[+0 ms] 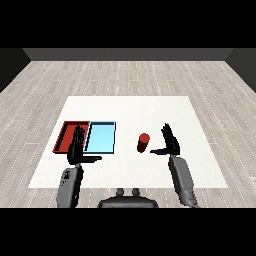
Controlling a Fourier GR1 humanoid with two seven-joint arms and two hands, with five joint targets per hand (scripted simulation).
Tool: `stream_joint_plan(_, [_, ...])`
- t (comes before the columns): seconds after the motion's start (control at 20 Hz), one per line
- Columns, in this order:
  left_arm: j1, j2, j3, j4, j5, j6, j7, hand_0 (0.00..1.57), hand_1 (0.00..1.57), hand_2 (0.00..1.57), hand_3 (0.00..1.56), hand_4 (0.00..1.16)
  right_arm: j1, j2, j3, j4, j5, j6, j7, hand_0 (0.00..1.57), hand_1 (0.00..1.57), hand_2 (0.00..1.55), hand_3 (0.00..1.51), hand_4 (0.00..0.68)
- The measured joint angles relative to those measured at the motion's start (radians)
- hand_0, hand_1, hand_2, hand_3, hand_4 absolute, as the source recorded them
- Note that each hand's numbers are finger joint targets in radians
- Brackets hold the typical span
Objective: Pick the red can and put it in the red box
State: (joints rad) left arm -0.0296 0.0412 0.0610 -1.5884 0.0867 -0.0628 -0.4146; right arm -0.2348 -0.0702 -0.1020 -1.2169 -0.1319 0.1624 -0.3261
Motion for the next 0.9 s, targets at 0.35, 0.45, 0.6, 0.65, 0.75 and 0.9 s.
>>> stream_joint_plan(0.35, [-0.027,0.002,0.005,-0.001,0.011,0.004,0.028,0.00,0.00,0.00,0.00,0.00,-0.057,0.029,0.013,0.132,0.007,0.008,-0.057,0.00,0.00,0.00,0.00,0.000])
stream_joint_plan(0.45, [-0.020,-0.013,-0.014,-0.001,0.000,0.023,0.020,0.00,0.00,0.00,0.00,0.00,-0.072,0.036,0.011,0.157,0.001,0.006,-0.059,0.00,0.00,0.00,0.00,0.000])
stream_joint_plan(0.6, [-0.009,-0.007,-0.007,-0.006,0.010,0.013,0.014,0.00,0.00,0.00,0.00,0.00,-0.092,0.044,0.008,0.205,-0.006,0.003,-0.078,0.00,0.00,0.00,0.00,0.000])
stream_joint_plan(0.65, [0.004,-0.014,-0.022,-0.032,0.003,0.027,0.025,0.00,0.00,0.00,0.00,0.00,-0.107,0.039,0.002,0.236,-0.007,0.007,-0.090,0.00,0.00,0.00,0.00,0.000])
stream_joint_plan(0.75, [-0.019,-0.001,-0.008,-0.035,0.019,0.020,0.051,0.00,0.00,0.00,0.00,0.00,-0.106,0.051,0.033,0.264,-0.016,-0.014,-0.111,0.00,0.00,0.00,0.00,0.000])
stream_joint_plan(0.9, [-0.023,0.003,-0.001,-0.005,0.020,0.012,0.027,0.00,0.00,0.00,0.00,0.00,-0.139,0.056,0.031,0.312,-0.023,-0.023,-0.120,0.00,0.00,0.00,0.00,0.000])
